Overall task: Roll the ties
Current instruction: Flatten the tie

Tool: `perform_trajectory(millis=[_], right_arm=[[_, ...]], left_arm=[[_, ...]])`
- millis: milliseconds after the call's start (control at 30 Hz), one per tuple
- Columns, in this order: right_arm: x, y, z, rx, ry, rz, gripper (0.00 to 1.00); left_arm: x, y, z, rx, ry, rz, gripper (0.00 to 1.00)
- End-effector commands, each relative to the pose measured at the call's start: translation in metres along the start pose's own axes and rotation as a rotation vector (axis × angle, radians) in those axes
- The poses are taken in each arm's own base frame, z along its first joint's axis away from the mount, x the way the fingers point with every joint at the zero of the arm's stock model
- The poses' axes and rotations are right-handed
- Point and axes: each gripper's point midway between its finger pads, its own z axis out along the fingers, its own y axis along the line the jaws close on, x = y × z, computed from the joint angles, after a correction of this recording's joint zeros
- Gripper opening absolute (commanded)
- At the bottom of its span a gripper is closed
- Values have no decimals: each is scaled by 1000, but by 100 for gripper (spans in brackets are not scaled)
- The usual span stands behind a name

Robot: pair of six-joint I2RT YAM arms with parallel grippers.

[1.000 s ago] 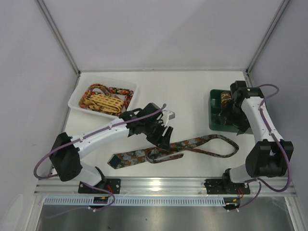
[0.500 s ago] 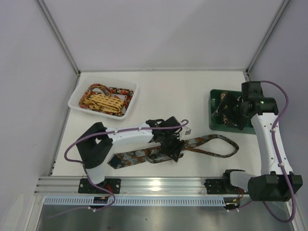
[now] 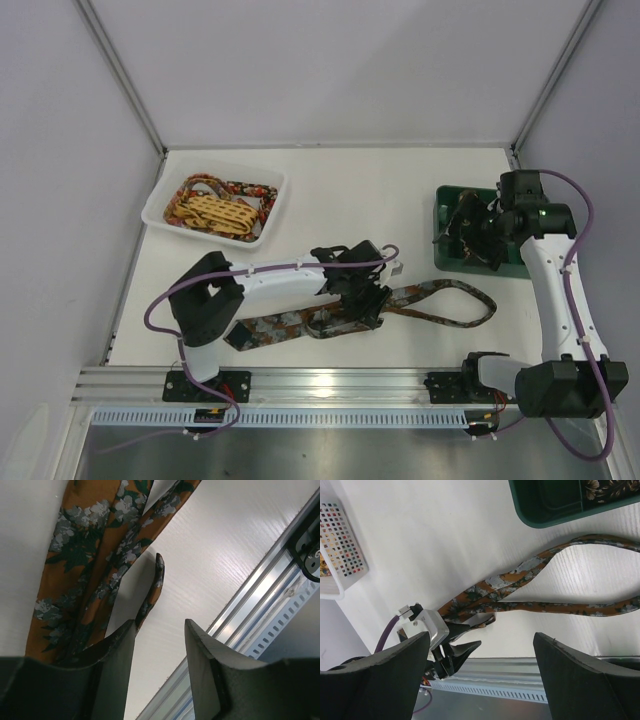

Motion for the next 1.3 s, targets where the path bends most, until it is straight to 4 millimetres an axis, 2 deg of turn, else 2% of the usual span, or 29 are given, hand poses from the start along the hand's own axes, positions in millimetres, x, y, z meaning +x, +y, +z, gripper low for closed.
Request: perform_trajectory(millis=[0, 267, 433, 467, 567, 600, 667, 700, 767, 800, 833, 900, 933, 967, 1000, 1033, 1100, 1133, 1167, 1200, 1233, 1267], right_arm=[[-1, 8, 3, -44, 7, -33, 91], [-2, 8, 5, -47, 7, -32, 91], [0, 9, 6, -55, 13, -26, 91], [0, 9, 6, -55, 13, -26, 91], [0, 8, 7, -53, 14, -27, 91], [0, 8, 7, -52, 17, -26, 91], [0, 11, 8, -63, 19, -32, 91], [1, 11, 9, -64, 21, -28, 91], [2, 13, 12, -77, 32, -27, 91], [3, 13, 13, -80, 36, -24, 91], [2, 14, 16, -85, 38, -22, 91], [1, 15, 17, -86, 39, -21, 91], [0, 16, 17, -89, 37, -22, 91], [4, 22, 18, -99, 49, -45, 91], [4, 23, 19, -101, 52, -51, 91], [6, 25, 20, -104, 57, -59, 91], [9, 25, 25, -101, 79, -60, 91], [12, 28, 26, -105, 93, -70, 91], [13, 29, 28, -108, 100, -73, 91], [16, 30, 30, -112, 110, -80, 91], [19, 32, 32, -111, 121, -88, 91], [21, 34, 33, -113, 127, -97, 91]], left_arm=[[-29, -10, -12, 0, -95, 53, 50], [-19, -3, 8, -1, -27, 74, 50], [-9, 5, 19, -11, 13, 81, 45], [-8, 7, 19, -16, 19, 81, 41], [-7, 7, 14, -28, 13, 85, 6], [-11, 5, 4, -37, -12, 85, 0], [-7, 5, -7, -46, -23, 72, 0], [-12, -1, -22, -41, -62, 75, 0], [-1, -1, -35, -50, -66, 51, 0], [-4, -5, -52, -52, -110, 51, 0], [8, -1, -56, -66, -99, 23, 1], [12, 0, -75, -86, -141, -8, 1], [26, 10, -76, -119, -126, -59, 0], [32, 15, -79, -134, -129, -92, 0], [33, 21, -91, -151, -165, -135, 0], [53, 36, -90, -201, -138, -223, 1], [64, 59, -107, -265, -171, -347, 17], [86, 71, -108, -313, -134, -445, 26], [94, 80, -113, -339, -139, -494, 34], [94, 88, -126, -351, -188, -548, 41], [107, 92, -131, -374, -173, -615, 52], [108, 105, -142, -433, -218, -651, 69]])
